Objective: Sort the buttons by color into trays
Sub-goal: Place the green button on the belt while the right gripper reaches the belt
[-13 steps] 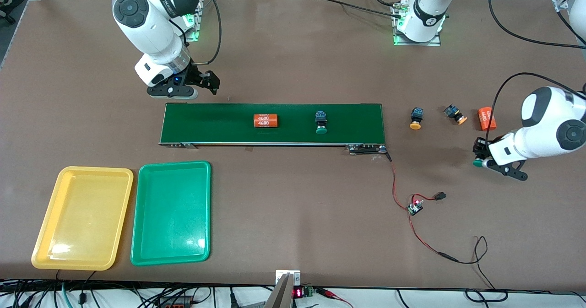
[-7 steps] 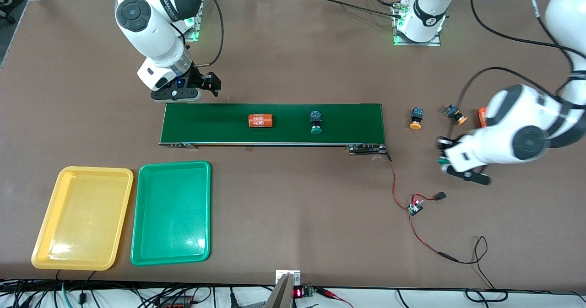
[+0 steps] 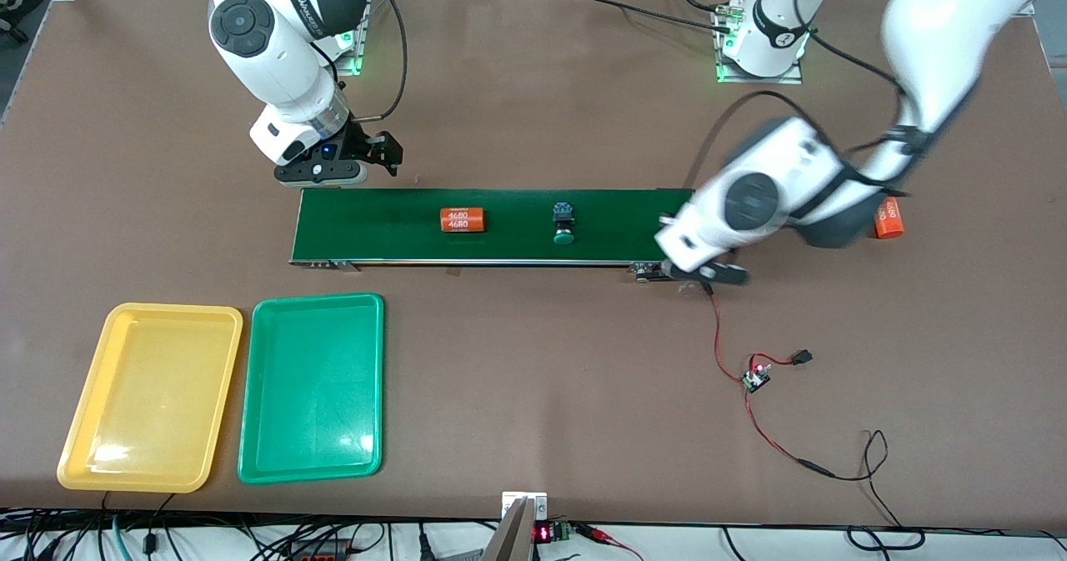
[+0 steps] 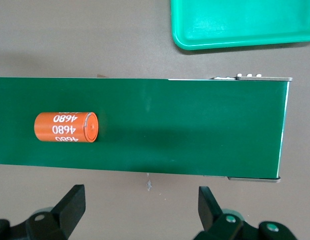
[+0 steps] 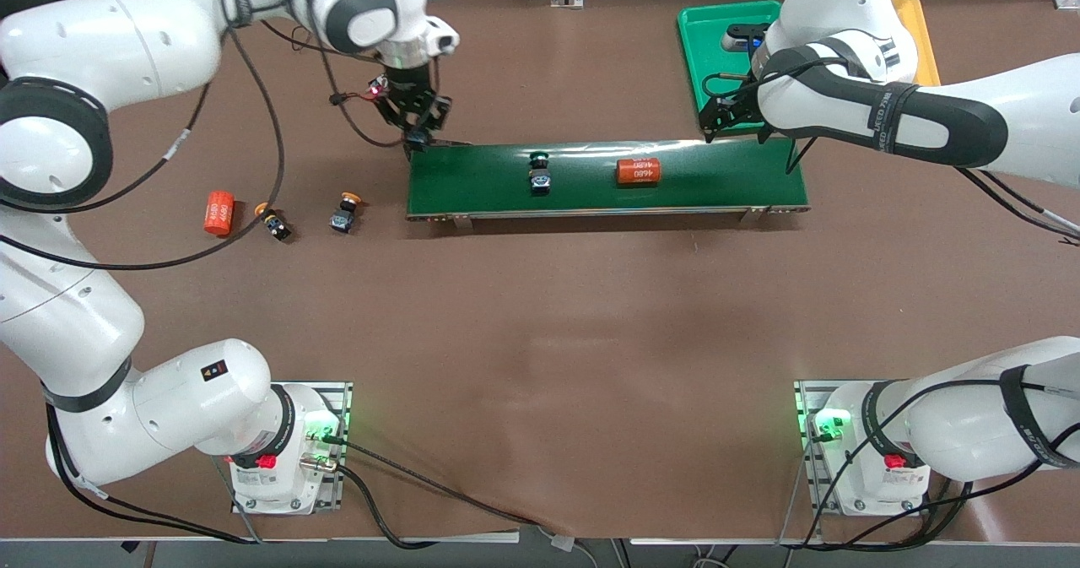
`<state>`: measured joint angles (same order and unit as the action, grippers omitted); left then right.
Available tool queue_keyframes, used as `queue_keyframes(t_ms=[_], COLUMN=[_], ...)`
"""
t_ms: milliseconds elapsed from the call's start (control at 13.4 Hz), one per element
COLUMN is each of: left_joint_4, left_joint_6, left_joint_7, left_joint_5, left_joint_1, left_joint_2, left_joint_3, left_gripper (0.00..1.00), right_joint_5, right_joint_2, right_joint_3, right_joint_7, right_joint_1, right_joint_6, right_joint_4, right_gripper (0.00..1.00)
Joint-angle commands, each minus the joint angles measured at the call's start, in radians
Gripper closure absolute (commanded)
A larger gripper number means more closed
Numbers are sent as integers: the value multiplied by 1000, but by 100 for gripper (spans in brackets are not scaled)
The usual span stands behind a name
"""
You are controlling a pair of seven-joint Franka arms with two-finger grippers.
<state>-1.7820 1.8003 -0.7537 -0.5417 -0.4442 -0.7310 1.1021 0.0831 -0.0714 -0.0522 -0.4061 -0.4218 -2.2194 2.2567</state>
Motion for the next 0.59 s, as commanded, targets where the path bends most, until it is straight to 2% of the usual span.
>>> queue_keyframes(t_ms=[0,149,223,297,372,446,520], left_joint_4=[-98,-123,-132,-142,-142,-136,-129], left_joint_6=[111,154,165,168,168,168,166], left_joint_7=[-88,-120,-140,-159,-162,-164,-162], left_joint_5=[5,-7,-36,-68,-73,-73,-73], left_joint_1=[7,25,51,61,59,55,47], left_joint_2=[11,10,7,7,7,10,15], left_joint_3=[-1,-7,-16,-24,-24,-24,-21], left_gripper=[71,70,61,57,47,18,9], right_joint_5=[0,0,0,7,6,7,10], right_joint_2=[15,44,56,73,90,102,119], right_joint_3=[2,5,3,3,3,2,0], right_joint_7=[12,12,10,9,9,9,7], right_joint_1=[3,8,2,-2,-6,-9,-14], right_joint_6=[-5,-8,-8,-8,-6,-8,-17], right_joint_4=[-17,-40,-55,-72,-89,-95,-104], right_gripper=[0,0,0,0,0,0,0])
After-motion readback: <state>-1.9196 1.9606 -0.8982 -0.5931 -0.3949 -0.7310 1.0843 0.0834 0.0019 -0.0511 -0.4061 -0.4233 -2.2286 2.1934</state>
